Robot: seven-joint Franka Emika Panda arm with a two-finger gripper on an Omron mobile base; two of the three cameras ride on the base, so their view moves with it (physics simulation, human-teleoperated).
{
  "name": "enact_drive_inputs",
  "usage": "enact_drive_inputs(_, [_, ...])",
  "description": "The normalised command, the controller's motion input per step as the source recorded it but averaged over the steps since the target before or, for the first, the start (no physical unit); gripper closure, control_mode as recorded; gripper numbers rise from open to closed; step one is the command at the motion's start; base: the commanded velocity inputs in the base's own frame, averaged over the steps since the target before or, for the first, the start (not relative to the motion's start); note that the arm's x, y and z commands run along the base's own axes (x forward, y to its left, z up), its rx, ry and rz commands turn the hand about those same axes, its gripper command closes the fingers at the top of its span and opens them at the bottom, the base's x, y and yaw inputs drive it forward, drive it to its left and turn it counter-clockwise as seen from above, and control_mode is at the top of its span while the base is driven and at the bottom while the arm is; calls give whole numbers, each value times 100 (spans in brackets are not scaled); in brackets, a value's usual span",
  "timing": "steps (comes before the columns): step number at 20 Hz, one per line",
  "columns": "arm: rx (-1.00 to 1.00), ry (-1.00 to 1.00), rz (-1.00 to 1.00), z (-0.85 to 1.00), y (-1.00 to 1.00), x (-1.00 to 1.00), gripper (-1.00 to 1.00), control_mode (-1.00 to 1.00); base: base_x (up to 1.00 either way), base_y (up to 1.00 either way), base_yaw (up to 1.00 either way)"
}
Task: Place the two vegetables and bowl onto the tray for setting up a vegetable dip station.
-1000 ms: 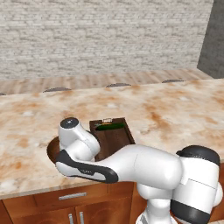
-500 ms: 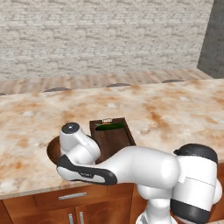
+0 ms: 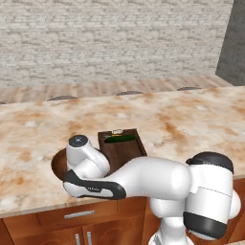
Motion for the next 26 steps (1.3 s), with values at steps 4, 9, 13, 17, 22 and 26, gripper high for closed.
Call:
enact_drive_inputs(4, [0, 0, 0, -7, 2, 15, -100, -100, 0, 0, 0])
enact_drive_inputs(9, [0, 0, 0, -7, 1, 13, -100, -100, 0, 0, 0])
enact_drive_inputs(13, [0, 0, 0, -2, 0, 4, -100, -100, 0, 0, 0])
enact_drive_inputs(17, [0, 0, 0, 0, 0, 8, -100, -100, 0, 0, 0])
enact_drive_inputs(22, [0, -2, 0, -3, 0, 16, -100, -100, 0, 0, 0])
enact_drive_inputs(26, [0, 0, 0, -3, 0, 2, 100, -100, 0, 0, 0])
